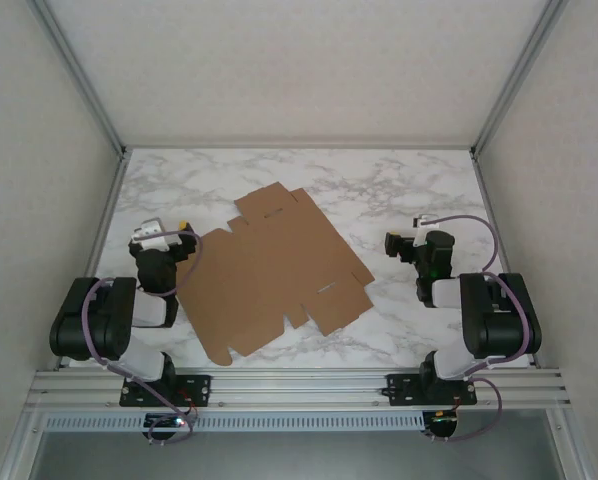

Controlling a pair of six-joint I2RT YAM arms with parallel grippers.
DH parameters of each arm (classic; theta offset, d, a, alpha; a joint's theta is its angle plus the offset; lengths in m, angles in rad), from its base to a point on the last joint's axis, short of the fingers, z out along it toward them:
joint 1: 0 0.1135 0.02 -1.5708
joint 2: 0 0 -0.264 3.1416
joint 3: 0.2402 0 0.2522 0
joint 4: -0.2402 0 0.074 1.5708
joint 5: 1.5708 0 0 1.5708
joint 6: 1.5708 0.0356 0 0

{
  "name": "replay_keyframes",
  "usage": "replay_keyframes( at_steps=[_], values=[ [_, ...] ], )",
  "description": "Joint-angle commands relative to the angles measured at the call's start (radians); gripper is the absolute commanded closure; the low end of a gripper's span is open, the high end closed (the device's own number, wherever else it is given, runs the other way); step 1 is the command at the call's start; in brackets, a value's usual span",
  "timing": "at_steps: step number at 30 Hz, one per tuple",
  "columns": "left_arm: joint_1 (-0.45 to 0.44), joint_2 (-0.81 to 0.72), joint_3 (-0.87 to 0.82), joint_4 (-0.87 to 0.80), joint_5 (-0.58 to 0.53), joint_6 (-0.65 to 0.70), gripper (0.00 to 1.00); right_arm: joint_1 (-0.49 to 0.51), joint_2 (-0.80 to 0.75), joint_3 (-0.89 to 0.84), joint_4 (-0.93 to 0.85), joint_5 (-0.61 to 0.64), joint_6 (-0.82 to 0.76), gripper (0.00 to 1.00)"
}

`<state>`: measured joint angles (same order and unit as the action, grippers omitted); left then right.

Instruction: Fold the paper box

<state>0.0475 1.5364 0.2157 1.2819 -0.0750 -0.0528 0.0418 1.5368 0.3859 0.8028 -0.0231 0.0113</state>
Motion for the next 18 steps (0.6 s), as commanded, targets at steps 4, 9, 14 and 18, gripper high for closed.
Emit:
replay_keyframes(
  at_steps=[4,9,14,18],
  values=[
    [-0.006,0.0,0.003,0.023,-0.017,-0.012,0.01,0.006,0.002,0.014,0.012,0.015,-0.004,0.01],
    [-0.005,0.001,0.002,0.022,-0.016,-0.013,0.01,0.006,0.002,0.013,0.012,0.015,-0.004,0.01],
    [-0.015,0.001,0.002,0.023,-0.022,-0.002,0.0,0.006,0.002,0.013,0.012,0.015,-0.004,0.01],
    [-0.013,0.0,0.005,0.017,-0.018,-0.004,0.0,0.005,0.002,0.013,0.011,0.015,-0.004,0.01]
  ],
)
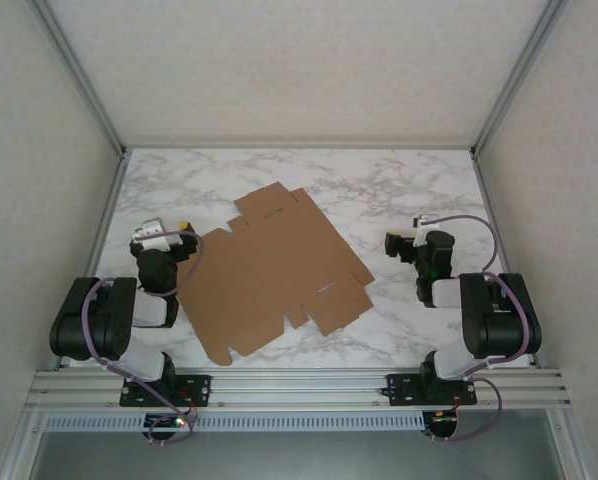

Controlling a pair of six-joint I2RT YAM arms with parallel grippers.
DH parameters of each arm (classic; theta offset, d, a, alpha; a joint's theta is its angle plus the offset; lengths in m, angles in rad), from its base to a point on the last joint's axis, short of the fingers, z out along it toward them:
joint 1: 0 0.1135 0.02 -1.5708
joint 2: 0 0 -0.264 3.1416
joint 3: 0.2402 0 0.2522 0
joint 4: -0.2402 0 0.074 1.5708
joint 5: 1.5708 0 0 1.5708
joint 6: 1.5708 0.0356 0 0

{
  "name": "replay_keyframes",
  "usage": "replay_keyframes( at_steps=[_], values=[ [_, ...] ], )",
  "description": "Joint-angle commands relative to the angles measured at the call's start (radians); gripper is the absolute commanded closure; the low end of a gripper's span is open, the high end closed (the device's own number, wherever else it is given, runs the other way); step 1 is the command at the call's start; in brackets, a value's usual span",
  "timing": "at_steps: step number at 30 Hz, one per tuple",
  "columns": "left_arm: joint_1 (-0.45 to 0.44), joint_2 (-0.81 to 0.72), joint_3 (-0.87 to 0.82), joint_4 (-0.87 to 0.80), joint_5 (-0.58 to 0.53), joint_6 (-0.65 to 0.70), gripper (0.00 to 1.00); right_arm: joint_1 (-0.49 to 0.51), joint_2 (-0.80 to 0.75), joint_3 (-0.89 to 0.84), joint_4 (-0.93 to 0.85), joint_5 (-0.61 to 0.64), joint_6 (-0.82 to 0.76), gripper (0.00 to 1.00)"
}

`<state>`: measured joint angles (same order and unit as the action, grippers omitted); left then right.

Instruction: Fold the paper box

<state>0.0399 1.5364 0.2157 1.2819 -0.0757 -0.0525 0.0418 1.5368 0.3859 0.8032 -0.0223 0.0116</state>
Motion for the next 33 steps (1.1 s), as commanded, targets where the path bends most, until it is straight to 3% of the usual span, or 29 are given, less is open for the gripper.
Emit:
replay_keyframes(
  at_steps=[1,3,6,8,11,13,17,20,22,24,28,33],
  values=[
    [-0.005,-0.001,0.004,0.019,-0.018,-0.004,0.01,0.005,0.001,0.013,0.011,0.013,-0.004,0.01],
    [-0.015,-0.03,0.014,-0.007,-0.043,-0.003,0.01,0.013,-0.017,0.03,-0.033,-0.002,-0.02,0.01],
    [-0.026,-0.171,0.097,-0.251,-0.166,-0.026,0.01,0.065,-0.145,0.168,-0.339,0.02,-0.075,0.01],
    [-0.054,-0.286,0.112,-0.302,-0.205,-0.032,0.0,0.132,-0.249,0.22,-0.44,0.043,-0.063,0.01],
    [-0.136,-0.459,0.183,-0.431,-0.194,-0.068,0.01,0.245,-0.375,0.343,-0.617,0.041,0.009,0.01],
    [-0.197,-0.547,0.276,-0.568,-0.122,-0.15,0.0,0.344,-0.437,0.451,-0.763,0.085,0.06,0.01],
    [-0.36,-0.613,0.541,-1.058,-0.199,-0.362,0.01,0.448,-0.465,0.767,-1.206,0.167,0.257,0.01],
    [-0.367,-0.541,0.691,-1.458,-0.181,-0.468,0.0,0.441,-0.423,0.904,-1.508,0.251,0.487,0.01],
    [-0.354,-0.485,0.743,-1.674,-0.201,-0.535,0.0,0.387,-0.415,0.856,-1.45,0.086,0.432,0.01],
    [-0.314,-0.481,0.665,-1.656,-0.074,-0.586,0.0,0.353,-0.409,0.781,-1.375,-0.029,0.442,0.01],
    [-0.309,-0.62,0.403,-1.48,0.04,-0.754,0.01,0.351,-0.319,0.697,-1.336,-0.111,0.467,0.01],
    [-0.314,-0.555,0.291,-1.433,0.21,-0.72,0.01,0.387,-0.152,0.616,-1.291,-0.219,0.428,0.09]
  ],
)
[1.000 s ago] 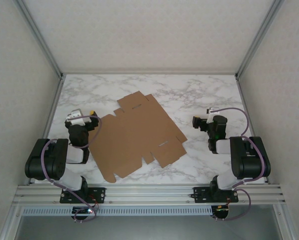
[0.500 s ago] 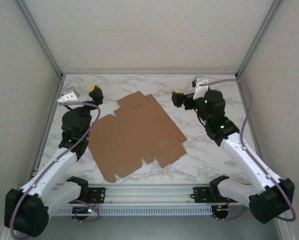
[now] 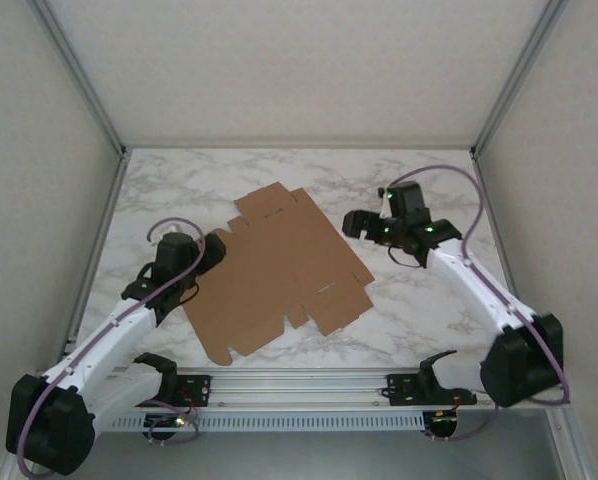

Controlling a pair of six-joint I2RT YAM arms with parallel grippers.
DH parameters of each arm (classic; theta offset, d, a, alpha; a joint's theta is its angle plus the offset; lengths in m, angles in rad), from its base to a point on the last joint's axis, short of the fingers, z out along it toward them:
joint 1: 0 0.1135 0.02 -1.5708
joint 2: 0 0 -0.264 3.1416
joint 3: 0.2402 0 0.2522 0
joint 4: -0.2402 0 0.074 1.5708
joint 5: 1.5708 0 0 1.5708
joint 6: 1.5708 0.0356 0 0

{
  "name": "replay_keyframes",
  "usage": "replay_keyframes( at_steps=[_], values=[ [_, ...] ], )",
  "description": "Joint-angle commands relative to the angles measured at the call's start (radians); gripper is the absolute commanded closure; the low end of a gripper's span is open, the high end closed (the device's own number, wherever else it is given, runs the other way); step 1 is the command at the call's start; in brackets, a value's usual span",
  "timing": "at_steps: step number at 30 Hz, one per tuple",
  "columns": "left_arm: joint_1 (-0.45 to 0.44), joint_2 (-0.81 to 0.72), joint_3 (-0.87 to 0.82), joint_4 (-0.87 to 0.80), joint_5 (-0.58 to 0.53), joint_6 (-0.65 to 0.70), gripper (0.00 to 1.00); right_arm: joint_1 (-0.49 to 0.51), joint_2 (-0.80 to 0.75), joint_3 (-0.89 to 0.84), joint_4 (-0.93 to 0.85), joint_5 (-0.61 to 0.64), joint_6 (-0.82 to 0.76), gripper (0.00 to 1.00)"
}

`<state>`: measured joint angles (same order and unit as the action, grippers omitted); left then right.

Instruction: Fold the paper box

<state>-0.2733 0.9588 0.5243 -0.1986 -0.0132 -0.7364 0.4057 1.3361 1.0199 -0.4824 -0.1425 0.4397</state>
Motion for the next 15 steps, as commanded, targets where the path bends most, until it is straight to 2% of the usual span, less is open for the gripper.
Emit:
replay_keyframes(
  at_steps=[1,4,7,15],
  values=[
    [-0.007,0.061,-0.033,0.082,0.184,-0.036,0.03,0.033,0.082,-0.019,0.0,-0.104,-0.002,0.12],
    [-0.031,0.19,-0.034,0.126,0.215,-0.059,0.09,0.038,0.157,-0.033,0.055,-0.103,0.005,0.18],
    [-0.038,0.292,-0.01,0.139,0.186,-0.09,0.14,0.038,0.237,-0.02,0.074,-0.093,0.005,0.26],
    [-0.044,0.532,0.15,0.128,0.093,-0.132,0.14,0.017,0.346,-0.041,0.115,-0.088,0.04,0.32]
  ],
)
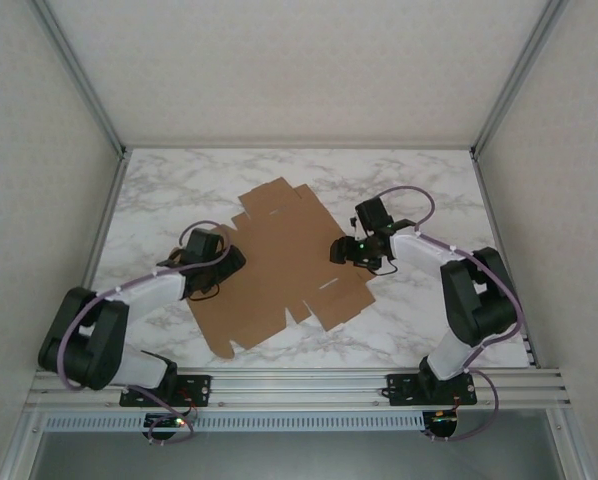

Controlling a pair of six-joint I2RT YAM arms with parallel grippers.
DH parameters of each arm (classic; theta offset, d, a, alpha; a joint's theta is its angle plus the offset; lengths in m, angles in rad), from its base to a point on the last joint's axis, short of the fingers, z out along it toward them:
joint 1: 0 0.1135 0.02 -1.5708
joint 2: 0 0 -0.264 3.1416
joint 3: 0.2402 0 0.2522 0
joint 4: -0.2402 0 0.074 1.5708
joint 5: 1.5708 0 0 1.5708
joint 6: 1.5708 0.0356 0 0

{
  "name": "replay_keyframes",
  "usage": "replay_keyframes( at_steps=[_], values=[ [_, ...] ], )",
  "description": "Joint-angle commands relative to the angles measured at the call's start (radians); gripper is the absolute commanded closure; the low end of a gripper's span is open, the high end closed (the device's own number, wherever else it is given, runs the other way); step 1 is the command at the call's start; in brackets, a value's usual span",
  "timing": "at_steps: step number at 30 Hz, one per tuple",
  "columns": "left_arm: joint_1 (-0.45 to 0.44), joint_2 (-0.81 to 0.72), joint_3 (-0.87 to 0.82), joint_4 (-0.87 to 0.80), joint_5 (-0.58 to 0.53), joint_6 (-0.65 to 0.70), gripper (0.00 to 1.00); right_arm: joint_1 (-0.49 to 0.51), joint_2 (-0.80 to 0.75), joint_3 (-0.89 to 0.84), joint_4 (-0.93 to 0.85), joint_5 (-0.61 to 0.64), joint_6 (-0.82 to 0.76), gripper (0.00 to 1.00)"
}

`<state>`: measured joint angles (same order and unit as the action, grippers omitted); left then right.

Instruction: Fold the paper box

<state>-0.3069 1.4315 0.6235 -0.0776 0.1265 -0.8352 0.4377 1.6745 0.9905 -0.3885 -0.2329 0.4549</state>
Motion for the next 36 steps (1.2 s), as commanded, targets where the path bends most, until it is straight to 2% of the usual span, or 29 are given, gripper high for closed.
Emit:
replay_keyframes(
  at_steps=[1,5,8,11,14,17,20,31,36],
  values=[
    [-0.01,0.089,0.079,-0.005,-0.063,-0.034,0.14,-0.02,0.008,-0.018,0.02,0.007,0.03,0.32],
    [-0.01,0.196,0.173,-0.034,-0.088,-0.021,0.13,-0.026,-0.023,-0.049,0.012,-0.004,0.038,0.3],
    [-0.011,0.244,0.236,-0.084,-0.129,0.005,0.12,-0.042,-0.117,-0.086,-0.002,0.086,0.051,0.23],
    [-0.01,0.241,0.26,-0.114,-0.172,0.023,0.12,-0.111,-0.177,-0.129,0.018,0.119,0.068,0.16],
    [-0.011,0.236,0.27,-0.128,-0.185,0.041,0.12,-0.161,-0.135,-0.133,0.06,-0.011,0.074,0.14],
    [-0.009,0.254,0.292,-0.145,-0.201,0.073,0.11,-0.148,-0.082,-0.14,0.101,-0.139,0.061,0.15],
    [-0.007,0.288,0.327,-0.162,-0.198,0.103,0.11,-0.133,-0.086,-0.182,0.145,-0.211,0.053,0.16],
    [-0.009,0.317,0.342,-0.145,-0.15,0.145,0.11,-0.067,-0.056,-0.199,0.157,-0.336,0.04,0.21],
    [-0.009,0.311,0.334,-0.148,-0.146,0.157,0.12,-0.053,-0.131,-0.23,0.189,-0.407,0.097,0.23]
  ],
)
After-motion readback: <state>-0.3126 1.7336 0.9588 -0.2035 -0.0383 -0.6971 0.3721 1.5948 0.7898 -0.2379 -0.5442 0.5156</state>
